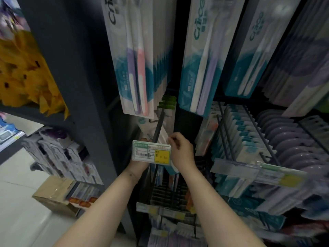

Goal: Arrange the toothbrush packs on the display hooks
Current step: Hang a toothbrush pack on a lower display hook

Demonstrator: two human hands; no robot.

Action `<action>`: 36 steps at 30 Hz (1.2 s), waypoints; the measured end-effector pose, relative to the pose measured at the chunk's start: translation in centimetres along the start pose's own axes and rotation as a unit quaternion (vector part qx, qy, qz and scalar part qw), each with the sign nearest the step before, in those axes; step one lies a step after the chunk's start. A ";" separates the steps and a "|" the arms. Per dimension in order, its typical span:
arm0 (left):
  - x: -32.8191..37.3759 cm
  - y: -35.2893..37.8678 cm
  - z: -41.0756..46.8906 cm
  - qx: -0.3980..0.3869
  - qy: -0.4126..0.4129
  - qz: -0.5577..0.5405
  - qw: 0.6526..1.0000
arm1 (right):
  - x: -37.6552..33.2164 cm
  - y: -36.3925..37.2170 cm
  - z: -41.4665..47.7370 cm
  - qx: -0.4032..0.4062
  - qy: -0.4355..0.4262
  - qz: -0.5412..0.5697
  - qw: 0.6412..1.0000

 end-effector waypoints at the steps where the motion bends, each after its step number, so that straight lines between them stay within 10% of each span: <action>1: -0.1 0.0 0.0 0.002 0.013 -0.005 1.000 | -0.1 0.0 -0.3 -0.013 0.002 -0.006 1.000; 20: -3.3 4.4 -7.4 0.016 0.017 -0.044 0.999 | 0.2 -6.1 -9.9 -0.135 0.081 -0.119 0.980; 36: -1.1 13.5 -11.4 -0.034 0.080 0.001 0.996 | 0.4 -17.0 -12.7 -0.066 0.094 -0.053 0.992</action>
Point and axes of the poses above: each hand's wrist, its own z-axis towards the middle knuckle, its own y-axis out of the palm, x = y × z, the point moved 4 cm from there along z, towards the middle knuckle, and after that the axes turned 2 degrees about -z, right-handed, at the moved point
